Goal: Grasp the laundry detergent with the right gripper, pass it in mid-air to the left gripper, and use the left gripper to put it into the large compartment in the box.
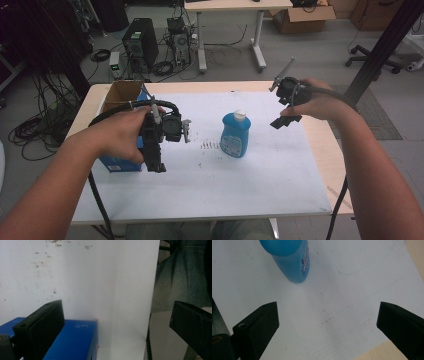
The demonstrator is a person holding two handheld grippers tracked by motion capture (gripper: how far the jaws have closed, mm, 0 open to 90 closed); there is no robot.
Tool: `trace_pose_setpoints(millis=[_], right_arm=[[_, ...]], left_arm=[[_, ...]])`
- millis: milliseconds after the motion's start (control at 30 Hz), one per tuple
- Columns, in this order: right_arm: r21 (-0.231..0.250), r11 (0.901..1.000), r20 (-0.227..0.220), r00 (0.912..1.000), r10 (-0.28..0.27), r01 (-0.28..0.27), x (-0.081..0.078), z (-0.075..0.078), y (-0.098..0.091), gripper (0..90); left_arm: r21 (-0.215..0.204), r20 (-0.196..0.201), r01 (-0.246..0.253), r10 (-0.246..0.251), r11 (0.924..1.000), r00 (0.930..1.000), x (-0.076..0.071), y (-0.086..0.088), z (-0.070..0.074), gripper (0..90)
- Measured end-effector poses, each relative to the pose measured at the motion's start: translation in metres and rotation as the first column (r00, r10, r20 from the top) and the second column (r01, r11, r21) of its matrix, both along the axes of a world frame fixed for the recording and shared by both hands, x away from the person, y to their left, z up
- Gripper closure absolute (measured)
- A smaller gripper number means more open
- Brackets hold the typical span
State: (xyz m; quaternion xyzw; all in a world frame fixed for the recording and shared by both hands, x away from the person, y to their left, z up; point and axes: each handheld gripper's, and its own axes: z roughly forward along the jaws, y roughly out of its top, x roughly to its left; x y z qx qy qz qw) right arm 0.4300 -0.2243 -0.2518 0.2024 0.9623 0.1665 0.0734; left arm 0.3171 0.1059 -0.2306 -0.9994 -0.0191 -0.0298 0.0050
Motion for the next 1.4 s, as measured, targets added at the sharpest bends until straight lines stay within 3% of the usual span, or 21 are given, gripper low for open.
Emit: trace_pose_setpoints(millis=[500, 1033, 1400], right_arm=[[0.052, 0.9985, 0.005, 0.9999, 0.015, -0.016, -0.019, -0.025, -0.007, 4.3], [0.100, 0.9949, 0.005, 0.9999, 0.013, -0.014, -0.022, -0.044, -0.007, 4.2], [0.161, 0.9870, 0.015, 0.9998, 0.010, -0.012, -0.023, -0.061, -0.010, 4.2]], left_arm=[[0.006, -0.006, 0.009, -0.009, 0.9999, 0.9999, 0.002, -0.003, -0.002, 0.2], [0.007, -0.015, 0.014, -0.014, 0.9999, 0.9998, 0.004, -0.004, -0.007, 0.2], [0.005, -0.018, 0.017, -0.017, 0.9998, 0.9997, 0.004, -0.008, -0.010, 0.2]])
